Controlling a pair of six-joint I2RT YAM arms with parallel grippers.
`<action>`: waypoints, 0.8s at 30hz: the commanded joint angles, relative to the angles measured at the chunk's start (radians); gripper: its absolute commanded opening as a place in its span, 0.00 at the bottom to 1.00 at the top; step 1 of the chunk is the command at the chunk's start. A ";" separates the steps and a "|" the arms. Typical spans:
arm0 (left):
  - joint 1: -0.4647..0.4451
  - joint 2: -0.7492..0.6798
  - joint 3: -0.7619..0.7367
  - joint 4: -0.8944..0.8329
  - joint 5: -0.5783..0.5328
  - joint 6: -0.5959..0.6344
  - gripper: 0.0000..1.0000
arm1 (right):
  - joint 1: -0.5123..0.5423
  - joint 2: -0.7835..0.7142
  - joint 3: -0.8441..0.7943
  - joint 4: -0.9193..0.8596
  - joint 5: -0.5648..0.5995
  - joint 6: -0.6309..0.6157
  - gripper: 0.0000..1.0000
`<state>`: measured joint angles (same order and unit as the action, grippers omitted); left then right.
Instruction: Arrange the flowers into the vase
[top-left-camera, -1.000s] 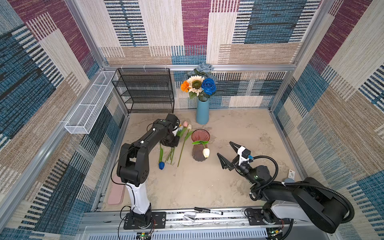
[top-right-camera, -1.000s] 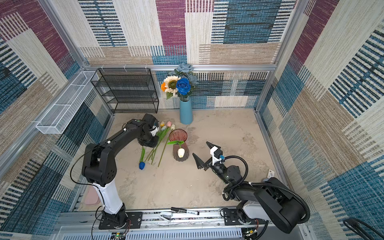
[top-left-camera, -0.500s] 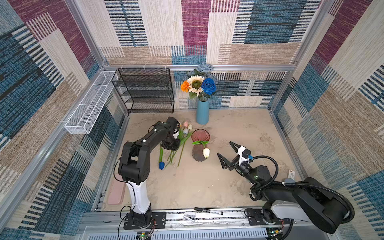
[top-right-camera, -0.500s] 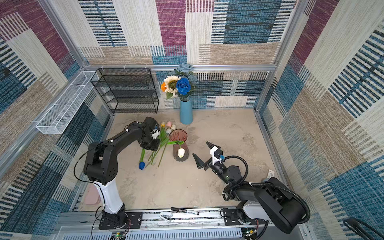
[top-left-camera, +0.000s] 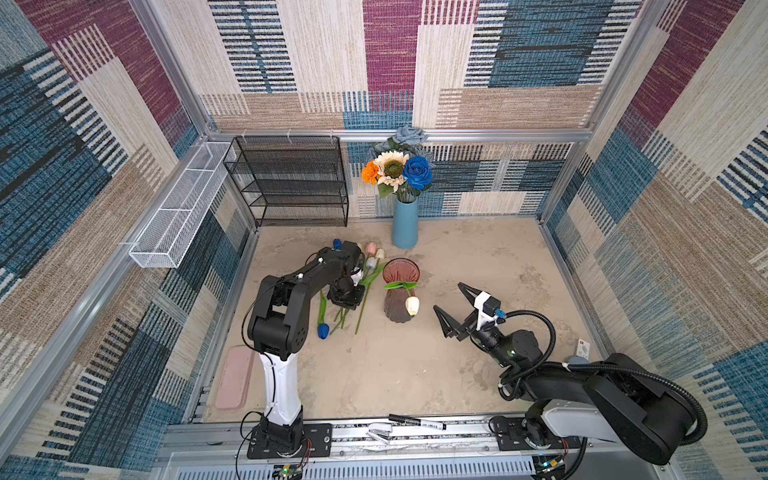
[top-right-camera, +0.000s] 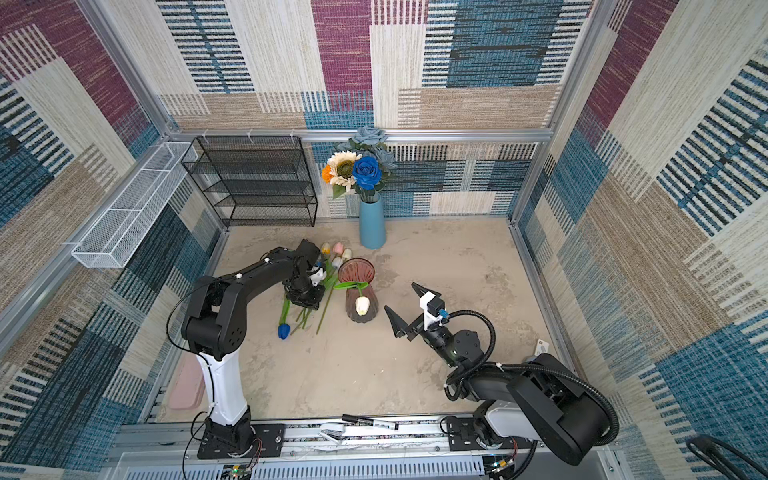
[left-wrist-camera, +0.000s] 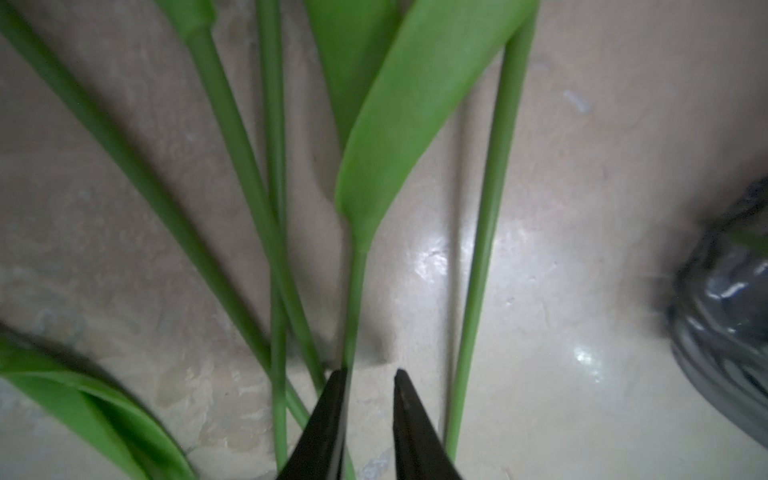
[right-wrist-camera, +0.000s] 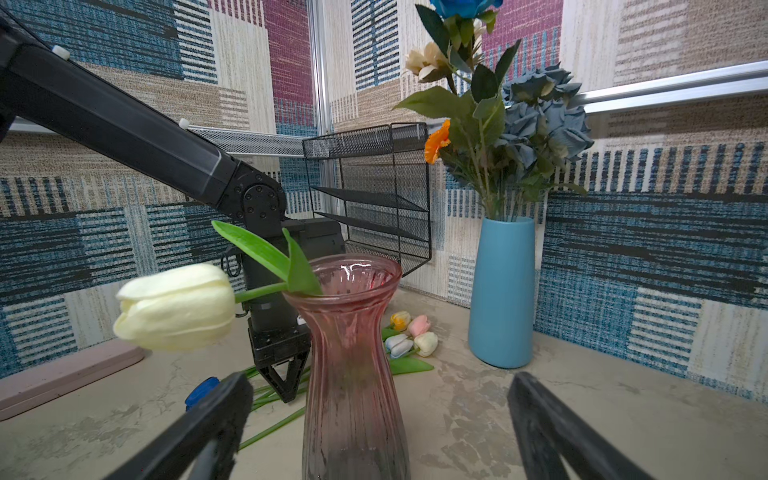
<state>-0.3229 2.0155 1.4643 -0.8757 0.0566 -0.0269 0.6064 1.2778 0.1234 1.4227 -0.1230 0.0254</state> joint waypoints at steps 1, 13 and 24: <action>0.000 -0.001 0.001 0.015 -0.020 0.007 0.24 | 0.000 -0.002 0.004 0.024 -0.001 0.010 1.00; -0.003 0.037 0.006 0.024 -0.020 0.005 0.21 | 0.001 -0.006 0.004 0.019 0.001 0.008 1.00; -0.007 -0.018 -0.001 0.048 0.024 -0.011 0.00 | 0.000 -0.007 0.005 0.018 0.003 0.006 1.00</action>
<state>-0.3283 2.0216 1.4670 -0.8612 0.0418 -0.0303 0.6064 1.2716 0.1234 1.4185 -0.1226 0.0254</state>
